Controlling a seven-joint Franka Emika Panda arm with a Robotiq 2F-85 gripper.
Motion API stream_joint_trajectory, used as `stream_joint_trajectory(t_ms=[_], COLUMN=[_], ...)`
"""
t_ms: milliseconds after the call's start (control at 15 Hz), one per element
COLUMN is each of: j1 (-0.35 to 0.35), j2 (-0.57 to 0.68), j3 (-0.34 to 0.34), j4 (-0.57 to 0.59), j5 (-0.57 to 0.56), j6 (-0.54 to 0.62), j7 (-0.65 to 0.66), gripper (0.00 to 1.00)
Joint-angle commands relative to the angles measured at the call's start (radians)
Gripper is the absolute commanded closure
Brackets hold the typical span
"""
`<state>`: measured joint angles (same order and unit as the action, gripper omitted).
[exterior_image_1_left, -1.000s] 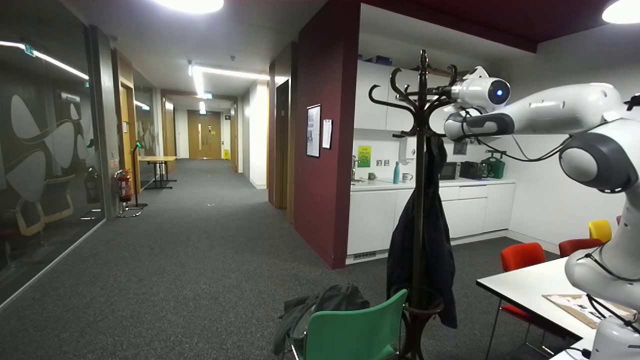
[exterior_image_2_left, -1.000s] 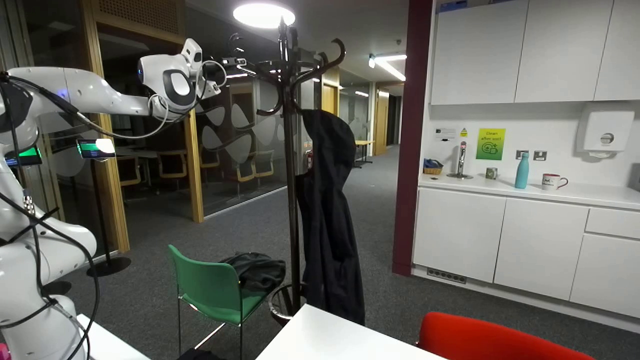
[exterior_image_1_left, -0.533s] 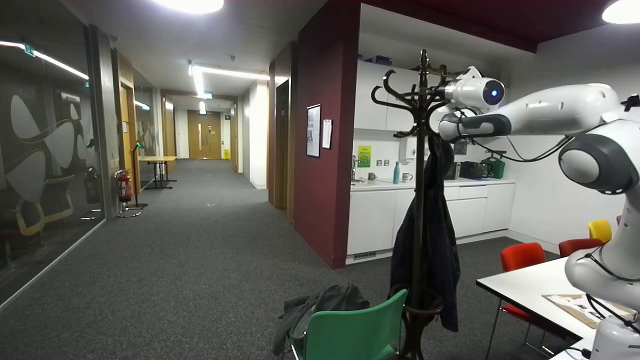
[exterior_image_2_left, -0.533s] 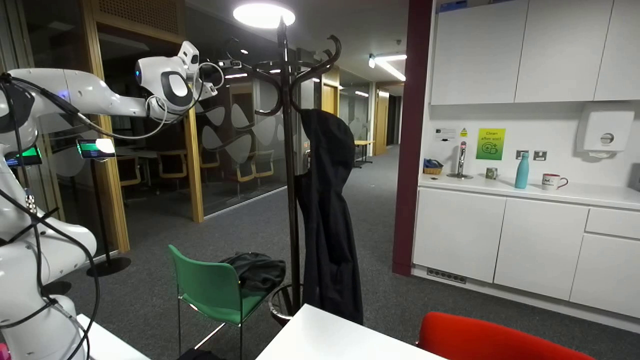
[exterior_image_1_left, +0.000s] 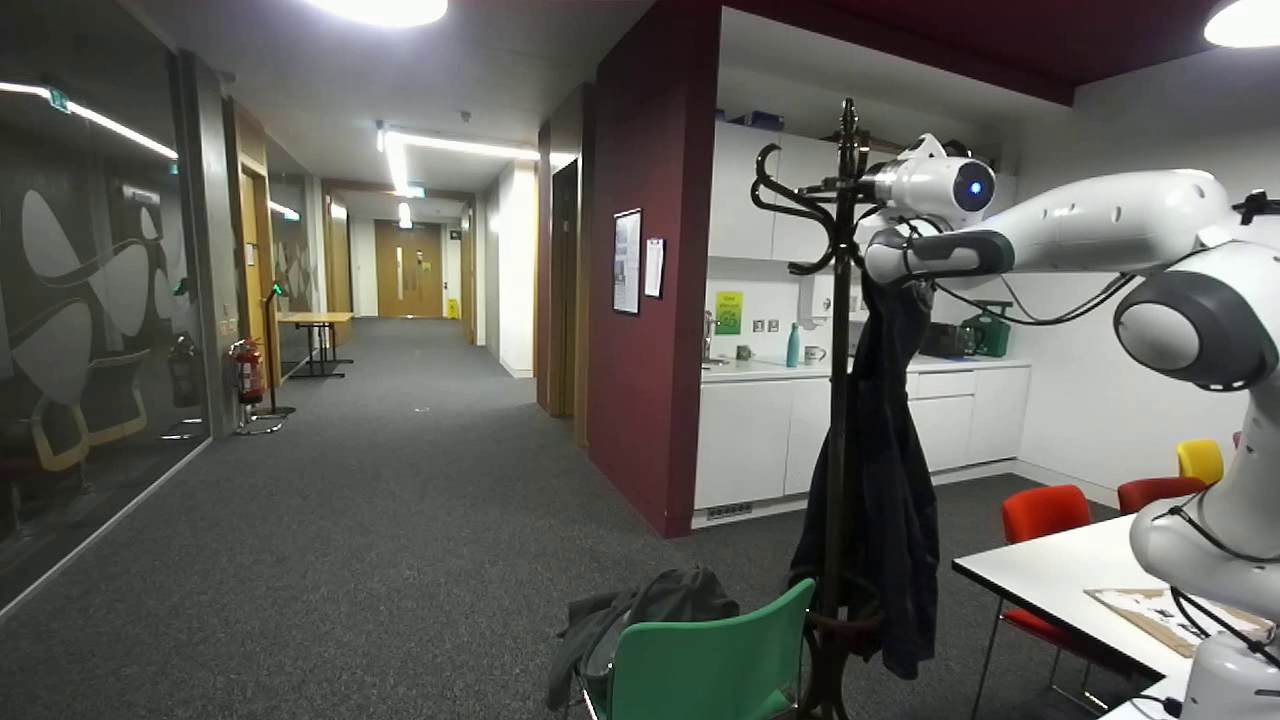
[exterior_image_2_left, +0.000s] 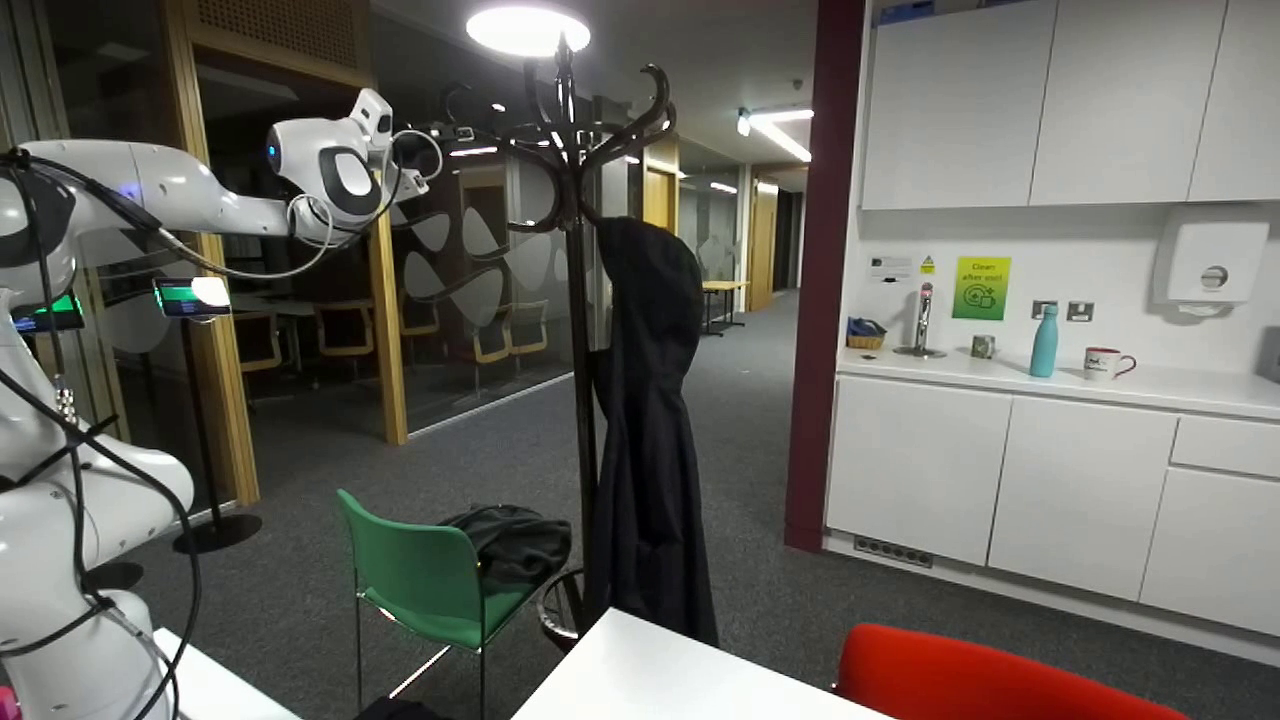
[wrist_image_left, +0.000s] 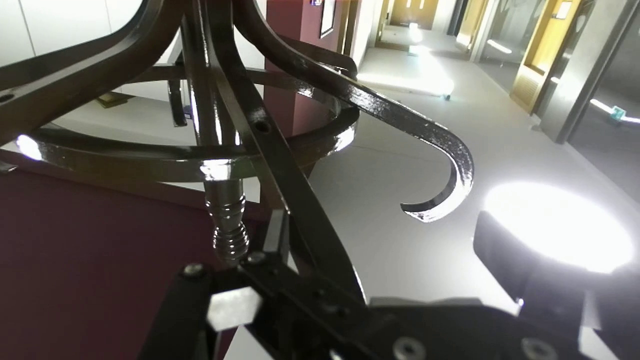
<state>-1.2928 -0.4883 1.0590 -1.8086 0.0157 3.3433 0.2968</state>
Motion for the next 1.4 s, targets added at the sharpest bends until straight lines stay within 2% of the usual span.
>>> stream_joint_trajectory(t_ms=[0, 667, 1333], j1=[-0.045, -0.155, -0.306], j2=[0.019, 0.016, 0.014], j3=[0.052, 0.179, 0.335], j4=[0.055, 0.129, 0.222], j5=[0.026, 0.037, 0.040], j6=[-0.004, -0.034, -0.098], j7=[-0.044, -0.033, -0.017], gripper=[0.00, 0.00, 0.00])
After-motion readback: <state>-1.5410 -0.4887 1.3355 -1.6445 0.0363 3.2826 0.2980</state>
